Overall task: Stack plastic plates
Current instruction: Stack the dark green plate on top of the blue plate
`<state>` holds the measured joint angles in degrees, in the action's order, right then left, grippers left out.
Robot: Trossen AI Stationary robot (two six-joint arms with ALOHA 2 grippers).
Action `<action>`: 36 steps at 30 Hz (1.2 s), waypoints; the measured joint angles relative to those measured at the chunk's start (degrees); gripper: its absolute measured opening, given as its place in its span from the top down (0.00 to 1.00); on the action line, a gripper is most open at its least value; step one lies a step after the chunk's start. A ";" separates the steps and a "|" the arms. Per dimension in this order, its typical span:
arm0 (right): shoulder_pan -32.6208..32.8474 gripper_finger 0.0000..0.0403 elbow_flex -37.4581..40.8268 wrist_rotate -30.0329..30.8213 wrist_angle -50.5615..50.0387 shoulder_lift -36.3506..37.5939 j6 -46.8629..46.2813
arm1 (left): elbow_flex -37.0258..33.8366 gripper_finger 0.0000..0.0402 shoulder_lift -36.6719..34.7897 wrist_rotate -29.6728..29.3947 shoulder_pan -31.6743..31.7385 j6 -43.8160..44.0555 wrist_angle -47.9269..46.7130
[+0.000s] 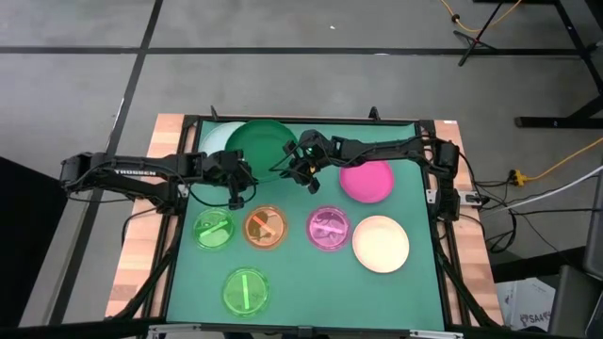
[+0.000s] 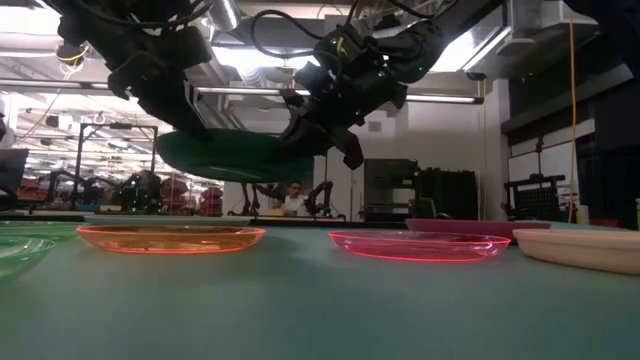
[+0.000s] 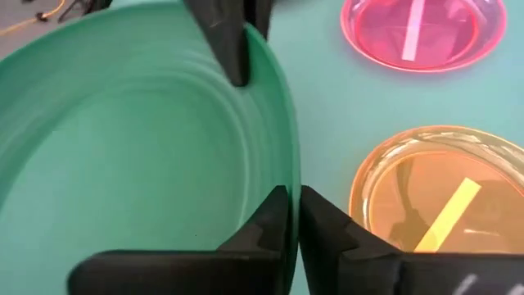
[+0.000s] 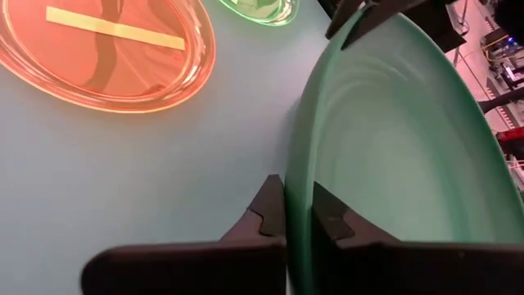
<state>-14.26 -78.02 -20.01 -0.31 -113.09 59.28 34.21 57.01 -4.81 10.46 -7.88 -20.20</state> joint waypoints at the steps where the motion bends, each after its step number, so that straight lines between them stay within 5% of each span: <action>1: -0.02 0.97 0.00 -0.29 0.13 0.01 -0.05 | 0.01 0.99 0.00 0.33 0.00 -0.13 0.07; 15: 0.04 0.66 -0.15 6.55 1.36 0.23 -0.61 | -0.06 0.99 0.04 -5.14 0.13 4.73 -1.27; 25: 0.11 0.65 -0.09 8.55 0.19 0.46 -0.93 | -0.07 0.99 0.00 -17.09 0.64 13.48 -6.90; 36: 2.24 0.65 -0.09 13.31 0.17 0.51 -2.46 | -0.06 0.99 0.38 -17.57 5.24 16.83 -7.98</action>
<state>-12.02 -78.11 -6.70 -0.14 -112.57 56.82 34.15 57.40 -22.38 15.70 8.95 -28.18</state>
